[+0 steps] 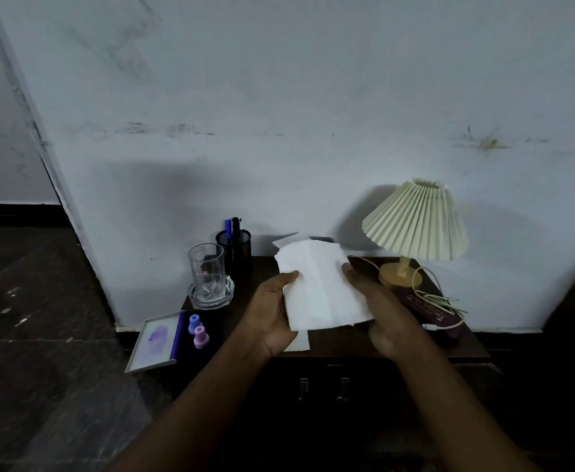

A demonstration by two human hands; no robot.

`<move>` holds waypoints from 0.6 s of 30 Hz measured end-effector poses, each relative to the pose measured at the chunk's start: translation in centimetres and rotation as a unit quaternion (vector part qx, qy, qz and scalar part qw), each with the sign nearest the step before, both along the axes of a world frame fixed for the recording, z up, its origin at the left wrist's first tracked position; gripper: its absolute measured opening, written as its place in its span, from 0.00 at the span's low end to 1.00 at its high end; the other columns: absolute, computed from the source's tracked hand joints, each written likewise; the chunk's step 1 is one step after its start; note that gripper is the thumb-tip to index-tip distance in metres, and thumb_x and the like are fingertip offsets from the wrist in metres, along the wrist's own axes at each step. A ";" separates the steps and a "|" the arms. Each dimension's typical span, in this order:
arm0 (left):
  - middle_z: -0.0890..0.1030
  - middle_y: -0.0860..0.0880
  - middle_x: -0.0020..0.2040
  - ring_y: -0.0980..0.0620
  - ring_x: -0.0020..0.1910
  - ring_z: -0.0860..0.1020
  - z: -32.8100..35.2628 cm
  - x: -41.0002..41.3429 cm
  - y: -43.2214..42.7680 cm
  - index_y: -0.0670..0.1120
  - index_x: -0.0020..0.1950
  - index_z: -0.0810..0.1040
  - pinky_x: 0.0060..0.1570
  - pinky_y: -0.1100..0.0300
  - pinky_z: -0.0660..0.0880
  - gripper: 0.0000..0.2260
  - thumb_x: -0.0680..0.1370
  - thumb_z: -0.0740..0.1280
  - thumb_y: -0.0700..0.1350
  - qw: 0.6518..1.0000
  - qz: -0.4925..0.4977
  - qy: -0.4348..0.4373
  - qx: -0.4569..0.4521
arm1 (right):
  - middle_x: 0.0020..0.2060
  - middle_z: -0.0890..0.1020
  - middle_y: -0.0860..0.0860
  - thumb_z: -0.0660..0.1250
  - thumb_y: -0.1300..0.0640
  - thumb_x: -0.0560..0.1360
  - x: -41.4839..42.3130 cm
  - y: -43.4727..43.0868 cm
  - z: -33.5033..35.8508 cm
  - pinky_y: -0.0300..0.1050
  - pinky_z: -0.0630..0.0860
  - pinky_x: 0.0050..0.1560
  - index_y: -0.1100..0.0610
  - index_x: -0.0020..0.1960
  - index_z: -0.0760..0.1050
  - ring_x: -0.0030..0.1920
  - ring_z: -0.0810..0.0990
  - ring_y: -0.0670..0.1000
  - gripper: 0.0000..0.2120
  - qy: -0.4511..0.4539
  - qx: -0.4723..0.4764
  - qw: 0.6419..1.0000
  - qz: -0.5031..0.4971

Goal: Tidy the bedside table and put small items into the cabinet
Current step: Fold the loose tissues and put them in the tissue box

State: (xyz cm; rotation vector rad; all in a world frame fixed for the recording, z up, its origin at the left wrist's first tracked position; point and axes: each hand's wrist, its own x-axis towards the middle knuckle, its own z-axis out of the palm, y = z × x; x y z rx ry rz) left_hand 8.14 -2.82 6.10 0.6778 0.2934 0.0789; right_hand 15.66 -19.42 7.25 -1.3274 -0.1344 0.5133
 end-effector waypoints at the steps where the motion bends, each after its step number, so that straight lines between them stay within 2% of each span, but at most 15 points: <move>1: 0.84 0.39 0.60 0.38 0.54 0.85 -0.1 0.0 0.0 0.40 0.63 0.82 0.45 0.42 0.83 0.16 0.76 0.70 0.42 1.000 -0.004 0.003 -0.001 | 0.58 0.86 0.56 0.79 0.46 0.71 0.2 -0.4 0.0 0.61 0.79 0.64 0.57 0.62 0.83 0.60 0.85 0.58 0.24 0.038 0.044 0.998 0.035; 3: 0.84 0.39 0.61 0.37 0.56 0.84 -0.2 0.2 -0.1 0.40 0.65 0.81 0.47 0.42 0.83 0.17 0.77 0.69 0.42 1.000 0.009 0.018 0.013 | 0.55 0.87 0.56 0.80 0.53 0.70 0.4 -0.5 -0.4 0.63 0.80 0.63 0.60 0.61 0.84 0.57 0.86 0.59 0.21 -0.002 0.041 0.999 0.034; 5: 0.84 0.39 0.61 0.37 0.59 0.83 -0.5 0.6 -0.3 0.40 0.67 0.80 0.52 0.40 0.82 0.16 0.79 0.69 0.42 0.998 0.046 0.038 0.038 | 0.51 0.88 0.53 0.77 0.58 0.74 0.3 0.0 -0.9 0.62 0.82 0.59 0.55 0.55 0.85 0.53 0.86 0.57 0.10 -0.153 -0.058 0.985 -0.047; 7: 0.84 0.39 0.61 0.36 0.61 0.82 -0.7 1.0 -0.7 0.41 0.67 0.79 0.58 0.39 0.80 0.16 0.81 0.68 0.42 0.993 0.082 0.044 0.066 | 0.51 0.86 0.51 0.74 0.59 0.77 0.1 0.5 -1.1 0.54 0.80 0.56 0.55 0.56 0.83 0.53 0.84 0.54 0.08 -0.339 -0.185 0.917 -0.102; 9: 0.83 0.38 0.62 0.36 0.61 0.81 -0.8 1.2 -1.2 0.40 0.68 0.77 0.56 0.40 0.79 0.15 0.82 0.67 0.41 0.990 0.109 0.039 0.087 | 0.56 0.84 0.55 0.72 0.62 0.77 -0.2 0.8 -1.7 0.47 0.74 0.59 0.61 0.61 0.81 0.58 0.81 0.55 0.13 -0.473 -0.257 0.833 -0.126; 11: 0.83 0.38 0.62 0.37 0.58 0.82 -0.9 1.2 -1.5 0.39 0.69 0.76 0.52 0.44 0.81 0.15 0.82 0.66 0.40 0.986 0.125 0.029 0.102 | 0.59 0.82 0.57 0.71 0.63 0.78 -1.0 1.2 -1.9 0.41 0.70 0.61 0.63 0.63 0.80 0.60 0.80 0.56 0.14 -0.537 -0.273 0.787 -0.134; 13: 0.83 0.37 0.62 0.38 0.54 0.82 -1.0 1.3 -1.8 0.38 0.68 0.76 0.51 0.45 0.81 0.14 0.83 0.65 0.40 0.984 0.138 0.024 0.109 | 0.58 0.81 0.56 0.69 0.63 0.79 -1.9 1.7 -2.0 0.35 0.68 0.59 0.61 0.63 0.80 0.59 0.80 0.54 0.13 -0.571 -0.288 0.758 -0.131; 14: 0.82 0.36 0.62 0.38 0.54 0.82 -1.1 1.3 -2.0 0.38 0.68 0.77 0.51 0.46 0.80 0.14 0.83 0.65 0.40 0.983 0.143 0.021 0.110 | 0.58 0.81 0.55 0.68 0.62 0.79 -2.3 1.9 -1.9 0.36 0.69 0.59 0.60 0.64 0.80 0.59 0.79 0.53 0.14 -0.586 -0.297 0.745 -0.117; 16: 0.81 0.34 0.61 0.37 0.55 0.81 -1.4 1.3 -2.2 0.36 0.66 0.78 0.54 0.46 0.79 0.13 0.83 0.64 0.38 0.983 0.150 0.006 0.109 | 0.58 0.81 0.56 0.65 0.59 0.80 -2.9 2.3 -2.0 0.44 0.75 0.61 0.59 0.66 0.81 0.59 0.79 0.54 0.16 -0.613 -0.314 0.721 -0.079; 18: 0.83 0.35 0.58 0.39 0.53 0.83 -1.6 1.3 -2.3 0.37 0.62 0.80 0.52 0.49 0.82 0.11 0.82 0.64 0.35 0.983 0.151 -0.007 0.100 | 0.57 0.82 0.57 0.65 0.55 0.80 -3.6 2.8 -2.2 0.50 0.77 0.59 0.59 0.65 0.81 0.58 0.79 0.57 0.16 -0.633 -0.338 0.692 -0.074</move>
